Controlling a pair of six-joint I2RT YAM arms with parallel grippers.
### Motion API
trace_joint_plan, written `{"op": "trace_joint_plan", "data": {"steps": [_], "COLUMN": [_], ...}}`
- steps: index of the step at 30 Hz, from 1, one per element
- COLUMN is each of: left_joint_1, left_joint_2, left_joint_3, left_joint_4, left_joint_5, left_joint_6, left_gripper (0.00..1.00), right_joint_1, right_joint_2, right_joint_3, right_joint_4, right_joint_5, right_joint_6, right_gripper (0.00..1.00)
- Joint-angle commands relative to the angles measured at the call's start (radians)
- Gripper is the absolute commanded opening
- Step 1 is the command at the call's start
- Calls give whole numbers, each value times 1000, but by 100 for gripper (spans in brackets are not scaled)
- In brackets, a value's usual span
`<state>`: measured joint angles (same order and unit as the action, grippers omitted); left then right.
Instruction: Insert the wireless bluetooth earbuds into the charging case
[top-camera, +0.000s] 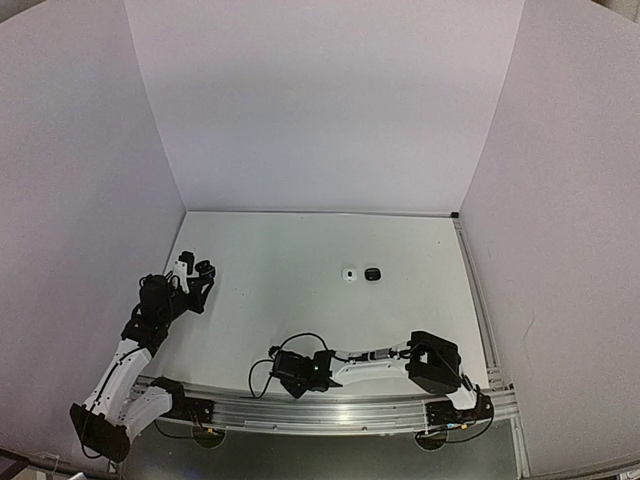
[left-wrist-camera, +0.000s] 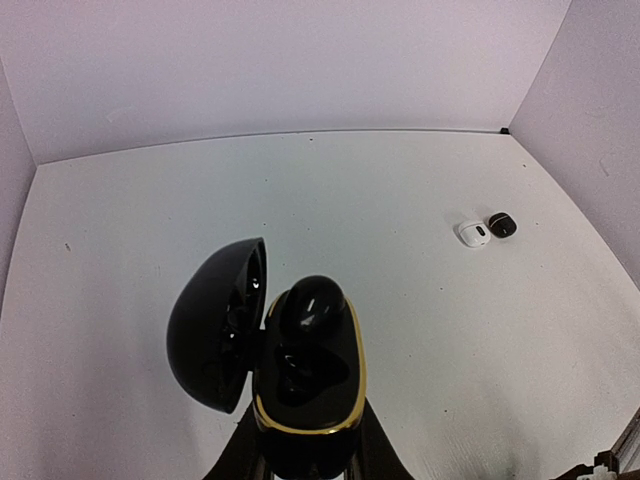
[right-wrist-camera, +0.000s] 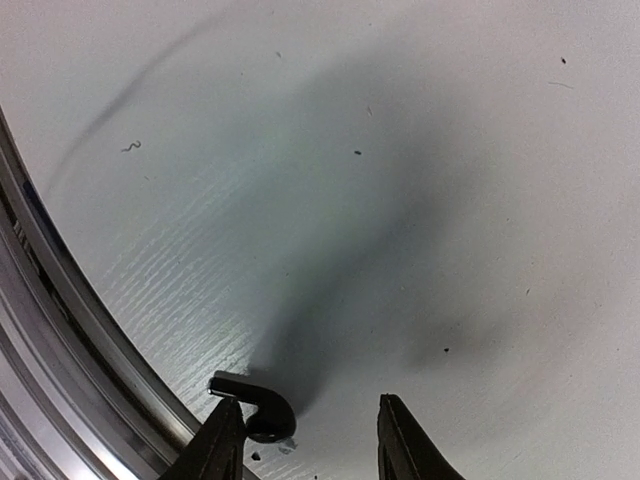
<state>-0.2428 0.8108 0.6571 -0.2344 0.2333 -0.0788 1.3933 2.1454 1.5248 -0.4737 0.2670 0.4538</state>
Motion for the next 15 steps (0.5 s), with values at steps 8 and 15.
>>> {"op": "trace_joint_plan", "data": {"steps": [8, 15], "left_joint_1": [4, 4], "left_joint_2": [-3, -1], "left_joint_3": [6, 4], "left_joint_4": [50, 51], "left_joint_5": [3, -1], "left_joint_6": [1, 5], "left_gripper": [0, 0], "right_joint_1": [10, 9], "right_joint_2": [-101, -102], "right_joint_3": [-65, -112], "right_joint_4": [40, 40], "right_joint_5": [-80, -70], "right_joint_6": [-78, -114], "right_gripper": [40, 38]}}
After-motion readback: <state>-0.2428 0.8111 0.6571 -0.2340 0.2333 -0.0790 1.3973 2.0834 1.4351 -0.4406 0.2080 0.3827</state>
